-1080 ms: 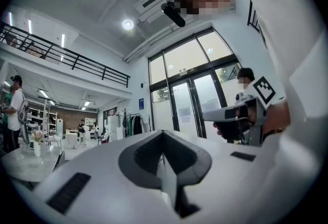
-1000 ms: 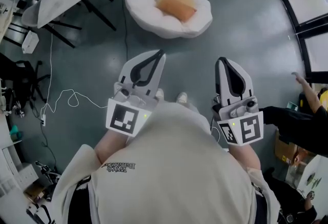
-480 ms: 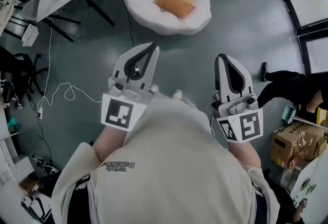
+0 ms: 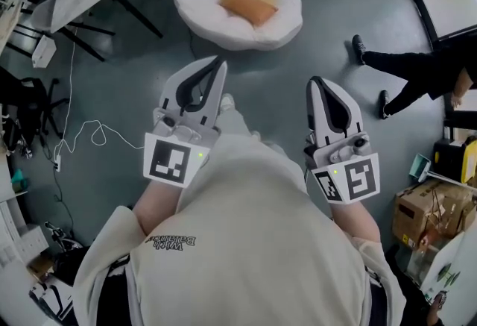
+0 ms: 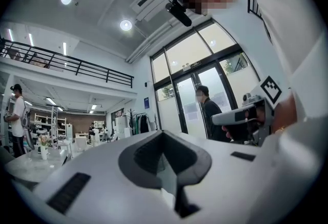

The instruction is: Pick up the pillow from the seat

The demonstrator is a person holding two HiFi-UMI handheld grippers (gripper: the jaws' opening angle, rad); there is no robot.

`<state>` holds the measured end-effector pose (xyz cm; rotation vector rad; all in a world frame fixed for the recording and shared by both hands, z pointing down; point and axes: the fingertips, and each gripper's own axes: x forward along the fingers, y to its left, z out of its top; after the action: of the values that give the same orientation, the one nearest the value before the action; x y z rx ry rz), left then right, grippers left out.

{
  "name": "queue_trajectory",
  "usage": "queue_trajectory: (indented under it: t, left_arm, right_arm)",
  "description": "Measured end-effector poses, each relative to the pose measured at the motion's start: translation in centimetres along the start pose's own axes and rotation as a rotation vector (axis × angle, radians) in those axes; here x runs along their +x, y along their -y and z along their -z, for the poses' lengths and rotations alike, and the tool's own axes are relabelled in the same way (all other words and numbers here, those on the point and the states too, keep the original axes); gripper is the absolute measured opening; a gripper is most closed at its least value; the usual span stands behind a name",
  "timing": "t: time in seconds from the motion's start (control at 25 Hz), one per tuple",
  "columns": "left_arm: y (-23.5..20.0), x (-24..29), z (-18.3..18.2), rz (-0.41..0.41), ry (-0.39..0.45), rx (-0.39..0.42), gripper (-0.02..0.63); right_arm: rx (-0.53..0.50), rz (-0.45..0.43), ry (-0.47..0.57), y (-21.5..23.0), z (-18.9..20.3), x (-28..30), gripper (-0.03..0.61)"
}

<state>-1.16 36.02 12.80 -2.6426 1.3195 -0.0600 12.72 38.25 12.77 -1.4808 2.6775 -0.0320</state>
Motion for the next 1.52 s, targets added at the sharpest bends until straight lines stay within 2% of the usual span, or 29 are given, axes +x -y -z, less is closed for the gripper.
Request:
queue_trajectory:
  t: [0.2, 0.52, 0.92, 1.52]
  left_arm:
    - [-0.1, 1.3, 1.2, 0.013, -0.01, -0.008, 0.009]
    - [-3.4, 4.9, 3.7, 0.004, 0.001, -0.022, 0.009]
    - [-11.0, 11.7, 5.6, -0.004, -0.015, -0.086, 0.009]
    - [-23.2, 23.2, 7.0, 0.066, -0.037, -0.089, 0.009]
  right_arm:
    - [-0.019, 0.003, 0.01, 1.1, 0.3, 1.3, 0.008]
    - [-0.039, -0.005, 0.005, 3.4, 1.7, 6.1, 0.008]
    - [-0.027, -0.014, -0.023, 6.6, 2.2, 15.7, 0.008]
    - [-0.005, 0.046, -0.053, 12.6, 1.6, 31.7, 0.008]
